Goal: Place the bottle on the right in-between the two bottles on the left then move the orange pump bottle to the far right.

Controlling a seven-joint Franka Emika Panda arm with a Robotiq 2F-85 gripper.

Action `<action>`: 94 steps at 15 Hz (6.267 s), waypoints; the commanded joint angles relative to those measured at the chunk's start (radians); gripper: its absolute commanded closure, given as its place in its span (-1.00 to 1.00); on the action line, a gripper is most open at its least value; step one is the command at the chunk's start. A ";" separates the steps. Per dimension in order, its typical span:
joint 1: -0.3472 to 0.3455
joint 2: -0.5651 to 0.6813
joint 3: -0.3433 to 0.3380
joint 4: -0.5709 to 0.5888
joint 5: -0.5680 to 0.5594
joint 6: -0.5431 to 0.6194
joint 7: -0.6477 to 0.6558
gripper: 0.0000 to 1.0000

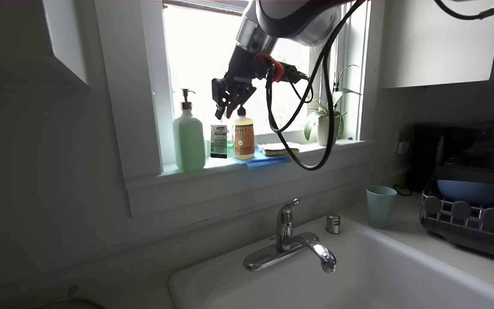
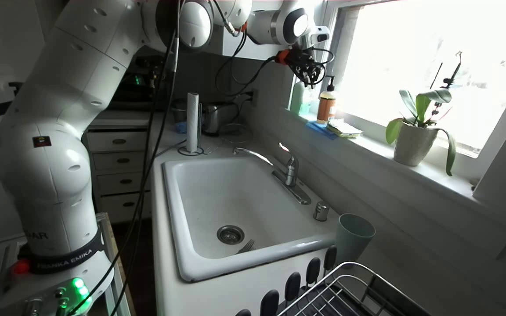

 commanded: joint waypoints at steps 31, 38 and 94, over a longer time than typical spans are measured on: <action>0.072 0.140 -0.058 0.279 -0.078 -0.186 0.199 -1.00; 0.068 0.088 -0.028 0.285 -0.060 -0.343 0.182 -1.00; -0.054 0.066 -0.148 0.452 -0.095 -0.299 0.184 0.93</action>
